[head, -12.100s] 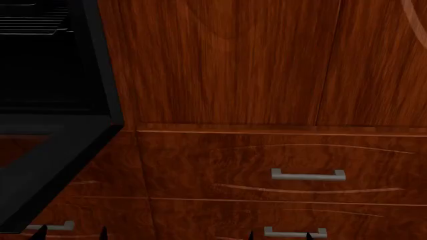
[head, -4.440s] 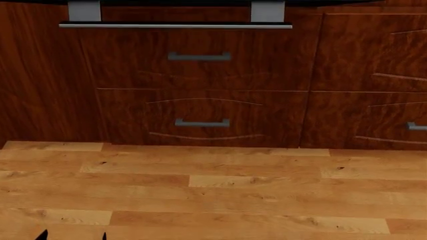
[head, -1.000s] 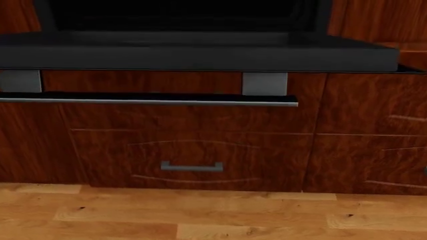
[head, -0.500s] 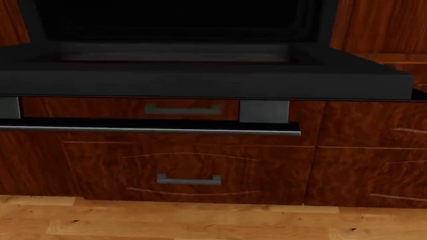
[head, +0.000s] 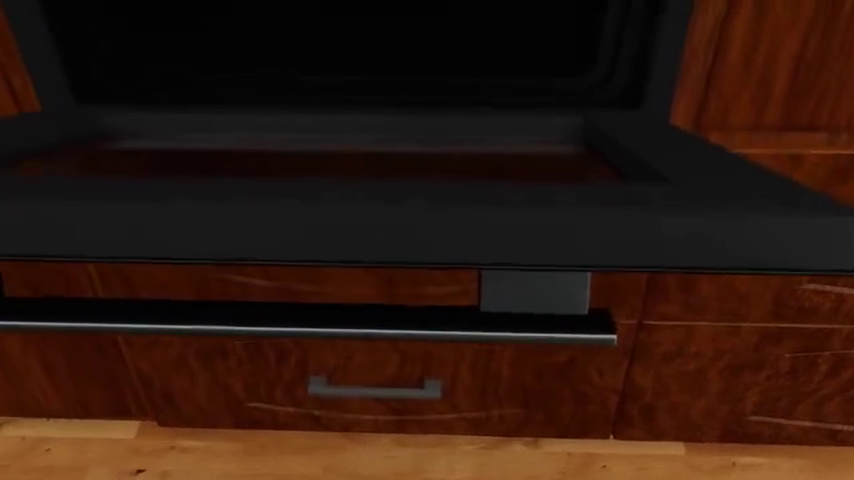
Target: Close the oven door
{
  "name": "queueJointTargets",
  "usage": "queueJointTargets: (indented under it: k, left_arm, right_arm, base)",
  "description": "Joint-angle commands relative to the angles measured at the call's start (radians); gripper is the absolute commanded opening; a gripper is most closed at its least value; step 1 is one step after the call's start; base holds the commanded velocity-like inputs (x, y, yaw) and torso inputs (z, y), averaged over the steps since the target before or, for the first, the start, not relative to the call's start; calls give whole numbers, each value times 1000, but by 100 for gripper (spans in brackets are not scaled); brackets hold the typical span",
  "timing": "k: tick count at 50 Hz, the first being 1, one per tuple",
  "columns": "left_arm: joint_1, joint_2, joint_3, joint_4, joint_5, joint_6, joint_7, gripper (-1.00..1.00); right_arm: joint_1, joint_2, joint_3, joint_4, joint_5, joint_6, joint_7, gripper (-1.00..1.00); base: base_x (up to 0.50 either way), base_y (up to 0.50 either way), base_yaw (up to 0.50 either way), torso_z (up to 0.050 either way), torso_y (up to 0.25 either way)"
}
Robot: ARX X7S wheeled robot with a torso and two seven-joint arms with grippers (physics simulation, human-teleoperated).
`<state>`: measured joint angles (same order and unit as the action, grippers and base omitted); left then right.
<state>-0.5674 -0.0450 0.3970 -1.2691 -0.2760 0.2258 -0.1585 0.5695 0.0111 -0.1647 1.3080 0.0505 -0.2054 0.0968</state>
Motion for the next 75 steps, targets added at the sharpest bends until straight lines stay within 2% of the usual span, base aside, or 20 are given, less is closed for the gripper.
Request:
queueJointTargets:
  k: [1,24,25,28,31,32,35,45,46,48,49,50,52,59,62,65,67,71,73,75]
  left_arm:
    - [-11,5,-7,-35,4,22,5,100]
    - [0,3,-22,-10,19,16,4,100]
    - [45,-29,-14,140,11,-116,-21,100]
    - [2,1,-17,-2,16,10,2,100]
    - [-6,6,-18,-25,17,24,7,100]
    - [37,-25,-9,125,7,-100,-18,100]
    - [-3,3,-15,-20,11,22,6,100]
    - [-4,7,-14,-29,17,30,4,100]
    - [33,-22,-8,121,9,-88,-18,100]
    - [7,0,-11,4,15,9,0,100]
    - [53,-35,-4,154,4,-133,-29,100]
    - [60,-34,-3,198,5,-119,-29,100]
    - [11,-3,-7,17,11,3,-3,100]
    - [-6,7,-13,-34,18,31,5,100]
    - [85,-54,0,309,0,-199,-46,100]
    - [1,5,-8,-15,13,20,2,100]
    - [17,-10,-3,73,12,-48,-11,100]
    - [-6,8,-9,-33,15,29,5,100]
    - [75,-48,1,267,-1,-178,-40,100]
    - [15,-3,-4,23,10,-4,-4,100]
  right_arm:
    - [-1,0,-3,0,-1,-4,3,100]
    - [-3,0,-13,0,-4,-3,12,100]
    - [-3,0,-13,0,-4,-3,12,100]
    - [-2,0,-15,0,-3,-2,12,100]
    - [-2,0,-17,0,-3,-4,12,100]
    - [-2,0,-18,0,-4,-4,14,100]
    - [-3,0,-19,0,-3,-2,14,100]
    - [-6,1,-14,0,3,-9,9,100]
    - [-6,2,-13,0,3,-8,9,100]
    - [-6,1,-10,0,6,-9,5,100]
    - [-5,1,-8,0,8,-11,3,100]
    - [-5,1,-7,0,8,-11,3,100]
    - [-6,1,-4,0,10,-11,0,100]
    - [-6,1,-1,0,7,-9,-2,100]
    - [-5,0,0,0,6,-7,-3,100]
    - [-5,0,0,0,5,-7,-3,100]
    - [-5,0,1,0,5,-6,-4,100]
    - [-6,0,0,0,4,-5,-2,100]
    - [-6,0,-1,0,3,-6,-2,100]
    - [-6,0,0,0,4,-7,-2,100]
  base:
    - [195,8,0,0,0]
    - [190,23,0,0,0]
    - [188,43,0,0,0]
    - [191,44,0,0,0]
    - [190,55,0,0,0]
    - [188,62,0,0,0]
    - [193,72,0,0,0]
    - [191,80,0,0,2]
    - [191,78,0,0,0]
    - [193,80,0,0,0]
    - [188,47,0,0,0]
    - [188,23,0,0,0]
    - [193,0,0,0,0]
    - [190,0,0,0,0]
    - [189,0,0,0,0]
    - [188,0,0,0,0]
    - [191,0,0,0,0]
    - [189,0,0,0,0]
    - [189,0,0,0,0]
    - [188,0,0,0,0]
